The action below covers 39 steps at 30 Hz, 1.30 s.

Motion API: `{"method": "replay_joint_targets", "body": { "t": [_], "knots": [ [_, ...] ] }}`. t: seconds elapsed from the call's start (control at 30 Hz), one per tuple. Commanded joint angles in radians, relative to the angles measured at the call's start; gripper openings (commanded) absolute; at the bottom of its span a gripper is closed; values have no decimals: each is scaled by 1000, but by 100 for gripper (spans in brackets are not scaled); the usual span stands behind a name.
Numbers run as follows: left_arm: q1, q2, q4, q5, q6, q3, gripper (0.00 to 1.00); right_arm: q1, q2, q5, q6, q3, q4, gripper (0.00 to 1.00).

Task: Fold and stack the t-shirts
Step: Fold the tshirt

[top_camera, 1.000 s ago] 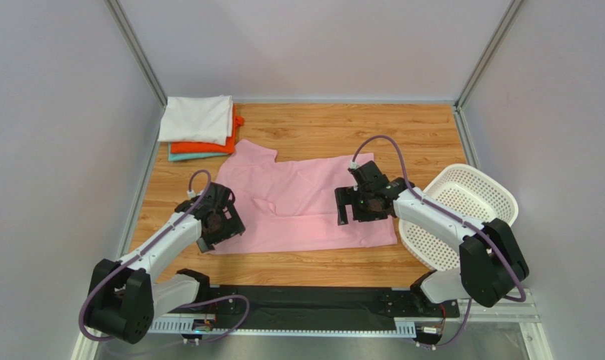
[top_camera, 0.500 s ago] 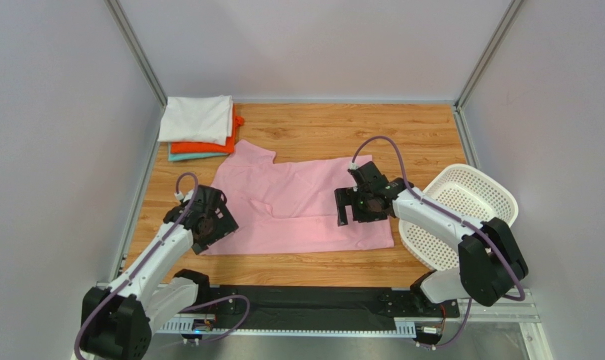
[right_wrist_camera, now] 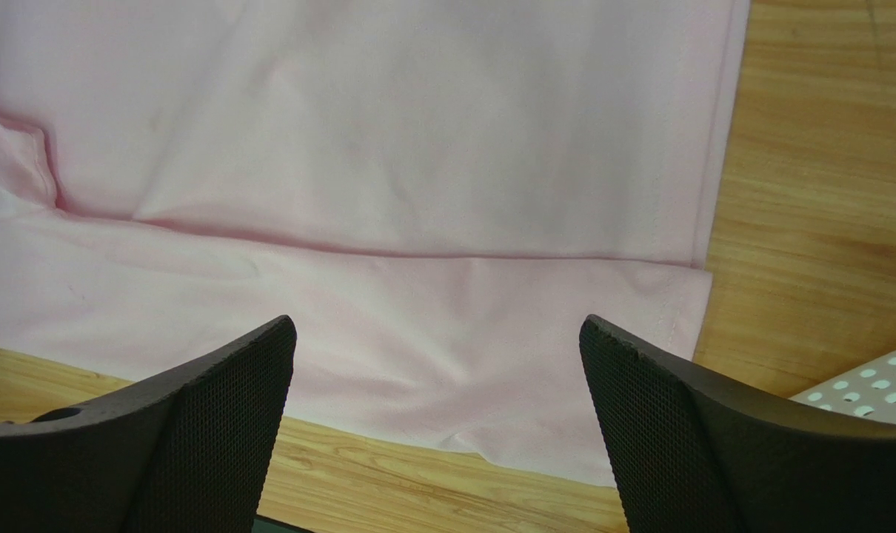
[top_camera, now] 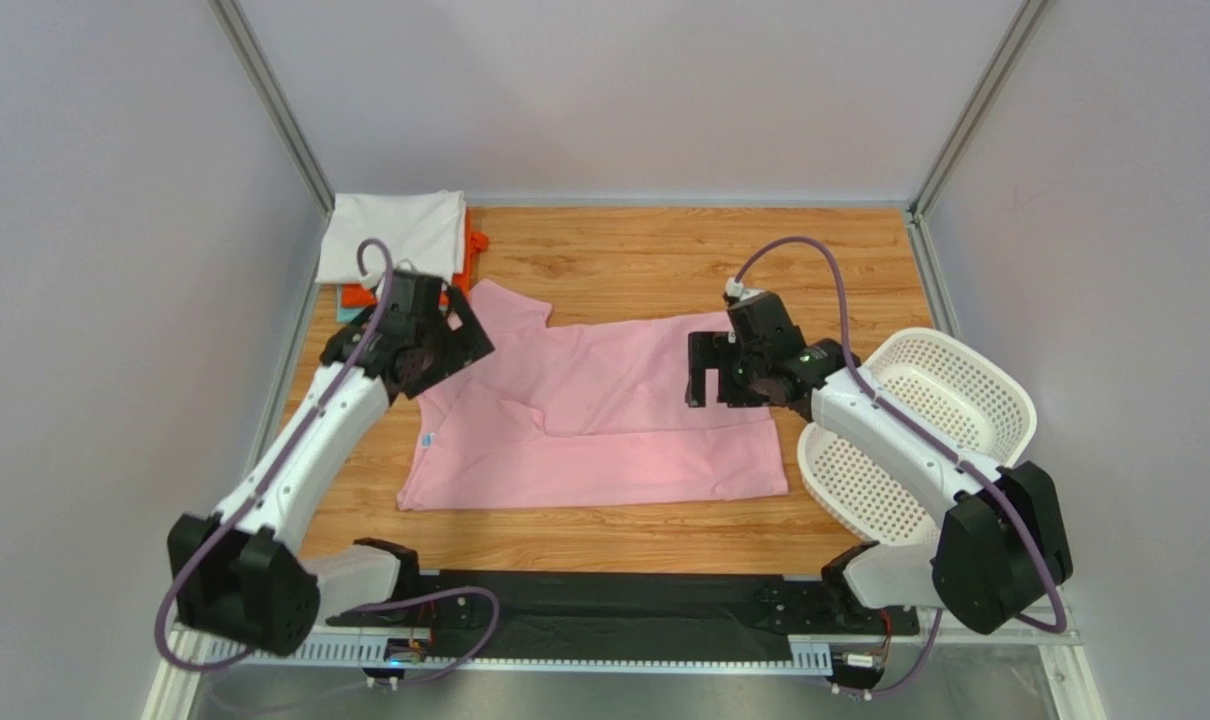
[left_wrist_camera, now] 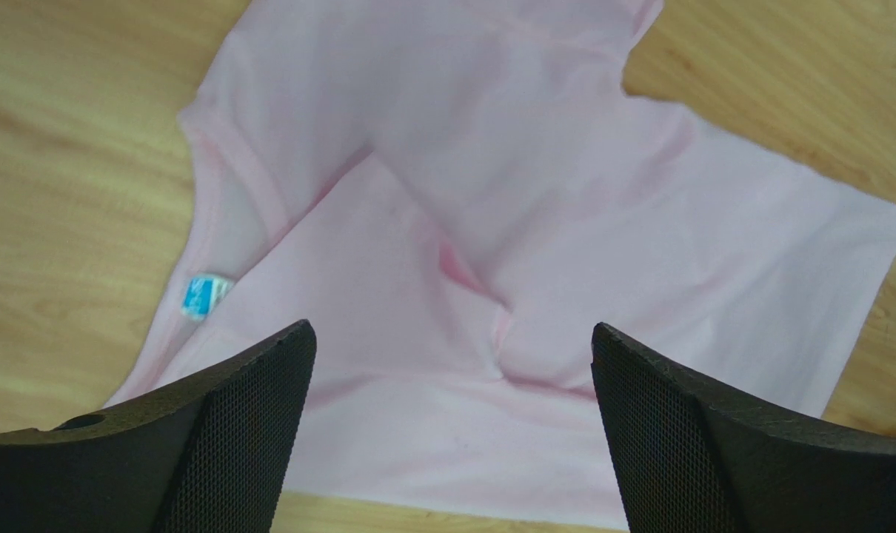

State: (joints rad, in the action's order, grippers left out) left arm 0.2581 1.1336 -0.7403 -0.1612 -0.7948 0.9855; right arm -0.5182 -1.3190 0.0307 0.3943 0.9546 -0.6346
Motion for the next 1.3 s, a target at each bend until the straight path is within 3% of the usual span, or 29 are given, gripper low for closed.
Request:
{"method": "replay_joint_targets", "body": {
  "t": [0.0, 0.17, 0.3, 0.5, 0.63, 0.77, 1.07, 1.27],
  "knots": [
    [-5, 193, 75, 31, 110, 163, 100, 21, -14, 20, 12, 58, 49, 100],
    [-5, 556, 23, -18, 169, 522, 100, 64, -39, -6, 6, 53, 47, 100],
    [-5, 826, -138, -78, 210, 900, 98, 112, -46, -15, 6, 32, 47, 100],
    [-8, 1144, -271, -179, 247, 1249, 90, 176, -51, -57, -8, 13, 50, 100],
    [-14, 1262, -269, -219, 252, 1326, 80, 205, -69, -75, -20, 12, 53, 100],
    [-22, 1302, -212, -239, 250, 1308, 73, 216, -94, -86, -25, 7, 55, 100],
    [-39, 1359, -220, -210, 224, 1285, 69, 234, -111, -95, -31, 4, 61, 100],
    [-40, 1379, -215, -136, 215, 1260, 53, 238, -117, -109, -31, 1, 64, 100]
  ]
}}
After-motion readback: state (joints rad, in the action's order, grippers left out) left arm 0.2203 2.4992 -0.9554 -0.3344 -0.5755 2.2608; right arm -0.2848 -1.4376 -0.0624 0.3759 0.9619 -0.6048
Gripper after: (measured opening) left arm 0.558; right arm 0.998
